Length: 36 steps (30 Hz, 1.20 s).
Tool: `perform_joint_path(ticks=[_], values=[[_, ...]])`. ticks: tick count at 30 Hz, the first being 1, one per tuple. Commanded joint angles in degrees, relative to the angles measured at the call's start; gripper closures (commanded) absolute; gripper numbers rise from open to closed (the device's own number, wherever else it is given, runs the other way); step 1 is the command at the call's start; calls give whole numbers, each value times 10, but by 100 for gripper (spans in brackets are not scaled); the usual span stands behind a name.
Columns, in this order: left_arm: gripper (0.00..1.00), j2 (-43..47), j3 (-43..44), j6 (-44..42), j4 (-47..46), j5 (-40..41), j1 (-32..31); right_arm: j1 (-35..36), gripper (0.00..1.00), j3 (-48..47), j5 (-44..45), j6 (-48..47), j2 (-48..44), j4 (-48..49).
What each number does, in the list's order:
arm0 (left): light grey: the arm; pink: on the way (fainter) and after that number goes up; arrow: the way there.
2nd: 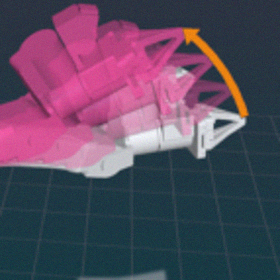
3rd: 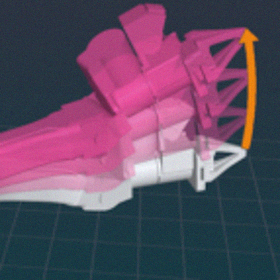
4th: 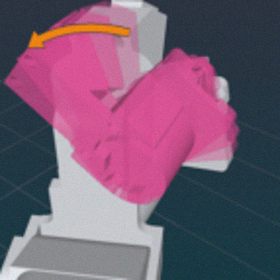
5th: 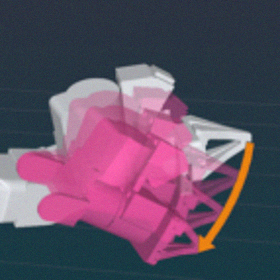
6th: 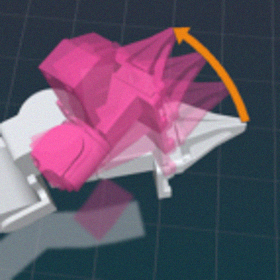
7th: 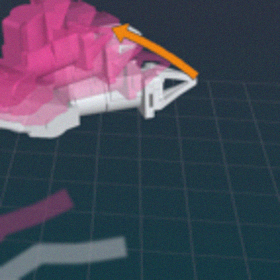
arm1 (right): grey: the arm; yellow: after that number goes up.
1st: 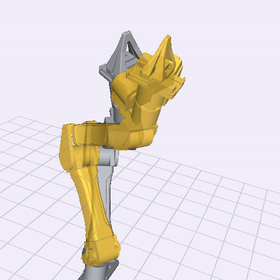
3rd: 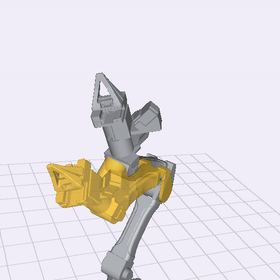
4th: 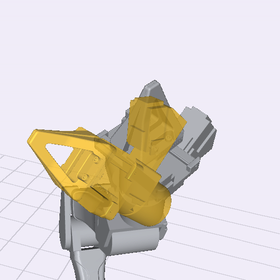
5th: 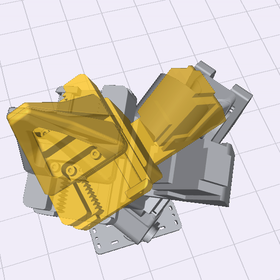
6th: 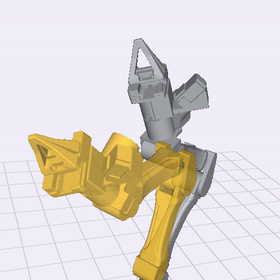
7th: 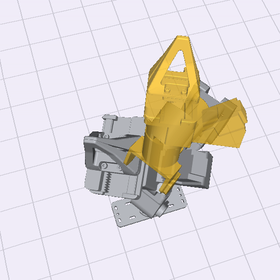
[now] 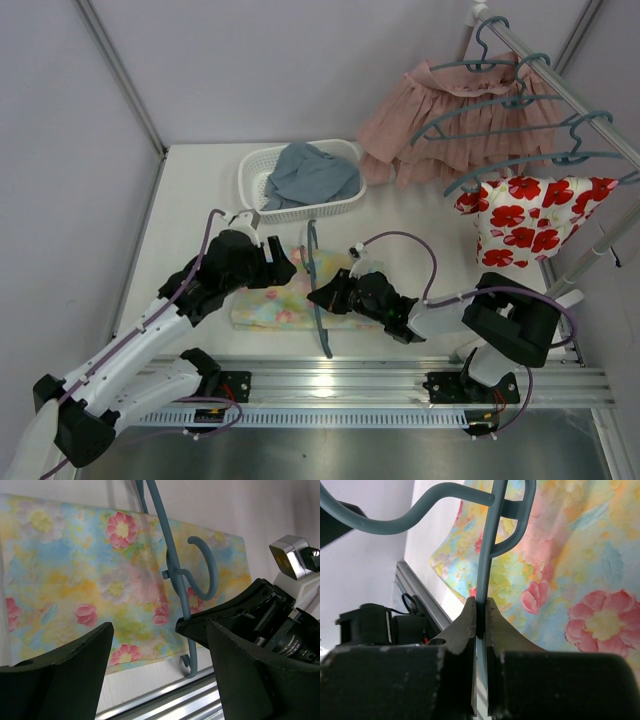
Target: Place the skirt on the hanger
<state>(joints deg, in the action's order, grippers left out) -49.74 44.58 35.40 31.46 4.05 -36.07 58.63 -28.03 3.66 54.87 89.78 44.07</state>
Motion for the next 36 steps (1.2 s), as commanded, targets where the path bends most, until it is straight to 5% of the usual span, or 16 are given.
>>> perform_joint_path(ticks=[1, 24, 36], values=[[19, -5, -9, -9, -44, -17, -4, -2, 100, -26, 5, 31, 35, 87], [22, -104, -33, 23, -91, 69, -64, 31, 100, -47, 80, 73, 79, 132], [42, -230, 38, 103, -90, 184, -118, 38, 100, -49, 80, 69, 85, 131]])
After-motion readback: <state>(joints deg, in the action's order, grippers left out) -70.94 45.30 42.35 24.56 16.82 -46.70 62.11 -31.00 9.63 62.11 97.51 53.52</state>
